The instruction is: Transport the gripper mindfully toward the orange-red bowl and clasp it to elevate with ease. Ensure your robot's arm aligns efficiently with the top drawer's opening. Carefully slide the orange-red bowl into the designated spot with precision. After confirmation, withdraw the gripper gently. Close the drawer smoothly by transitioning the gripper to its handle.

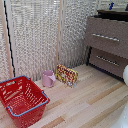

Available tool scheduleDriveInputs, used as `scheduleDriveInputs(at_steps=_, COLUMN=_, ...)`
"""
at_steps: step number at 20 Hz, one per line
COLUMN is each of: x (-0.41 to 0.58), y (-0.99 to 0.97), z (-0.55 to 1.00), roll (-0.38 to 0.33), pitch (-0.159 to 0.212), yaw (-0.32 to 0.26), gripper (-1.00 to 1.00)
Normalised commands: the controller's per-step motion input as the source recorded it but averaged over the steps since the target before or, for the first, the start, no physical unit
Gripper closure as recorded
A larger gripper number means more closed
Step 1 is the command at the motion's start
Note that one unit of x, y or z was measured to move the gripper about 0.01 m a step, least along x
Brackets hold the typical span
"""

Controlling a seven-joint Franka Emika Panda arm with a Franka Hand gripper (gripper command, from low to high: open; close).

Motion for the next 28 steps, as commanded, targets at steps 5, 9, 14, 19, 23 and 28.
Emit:
scheduleDriveInputs(at_steps=5, x=0.0, y=0.2, z=0.17, roll=-0.315, pitch=0.026, yaw=0.105, gripper=-1.0)
scheduleDriveInputs(at_steps=9, x=0.0, y=0.19, z=0.05, roll=-0.375, pitch=0.0, yaw=0.067, gripper=-1.0)
scheduleDriveInputs(at_steps=14, x=0.0, y=0.21, z=0.03, roll=-0.375, pitch=0.026, yaw=0.055, gripper=-1.0)
scheduleDriveInputs(at_steps=19, x=-0.031, y=0.27, z=0.0, roll=-0.369, pitch=0.155, yaw=0.065, gripper=-1.0)
scheduleDriveInputs(at_steps=23, x=-0.158, y=0.32, z=0.0, roll=-0.305, pitch=0.252, yaw=0.076, gripper=-1.0)
scheduleDriveInputs(at_steps=28, x=-0.167, y=0.33, z=0.0, roll=-0.292, pitch=0.273, yaw=0.072, gripper=-1.0)
